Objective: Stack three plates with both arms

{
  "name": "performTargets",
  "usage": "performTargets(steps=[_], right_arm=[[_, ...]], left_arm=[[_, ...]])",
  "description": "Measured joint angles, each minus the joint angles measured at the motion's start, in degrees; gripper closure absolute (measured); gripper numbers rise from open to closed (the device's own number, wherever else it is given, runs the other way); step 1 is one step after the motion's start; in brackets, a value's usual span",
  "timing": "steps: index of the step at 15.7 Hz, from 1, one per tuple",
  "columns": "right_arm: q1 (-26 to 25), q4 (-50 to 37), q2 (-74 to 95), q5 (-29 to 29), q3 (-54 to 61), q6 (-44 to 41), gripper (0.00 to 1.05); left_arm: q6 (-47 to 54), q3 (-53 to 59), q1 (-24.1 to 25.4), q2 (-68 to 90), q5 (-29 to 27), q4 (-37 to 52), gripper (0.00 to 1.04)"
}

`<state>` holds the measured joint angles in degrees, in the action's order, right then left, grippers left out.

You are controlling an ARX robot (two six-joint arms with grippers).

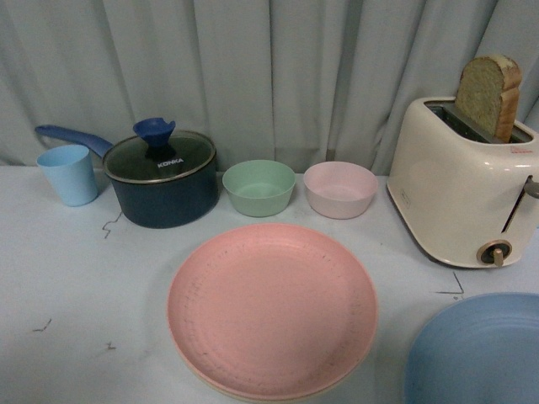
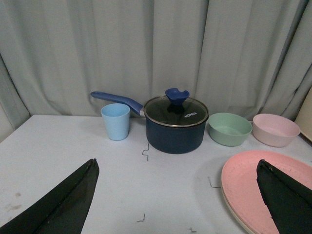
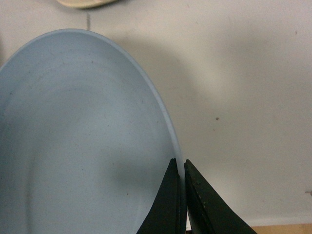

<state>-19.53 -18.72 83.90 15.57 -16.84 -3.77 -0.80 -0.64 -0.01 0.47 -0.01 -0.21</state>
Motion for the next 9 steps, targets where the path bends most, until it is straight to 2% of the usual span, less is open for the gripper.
performTargets(steps=[1, 4, 9], right_arm=[[4.87, 4.57, -12.2, 2.16, -3.37, 3.06, 1.02], [16.0, -0.74, -4.24, -2.32, -12.35, 12.2, 1.02], [22.49, -1.51, 2.21, -5.44, -17.64, 16.02, 1.02]], left_arm=[[0.02, 0.0, 0.0, 0.0, 0.0, 0.0, 0.07], [0.02, 0.0, 0.0, 0.0, 0.0, 0.0, 0.07], [0.0, 0.0, 0.0, 0.0, -0.02, 0.0, 0.07]])
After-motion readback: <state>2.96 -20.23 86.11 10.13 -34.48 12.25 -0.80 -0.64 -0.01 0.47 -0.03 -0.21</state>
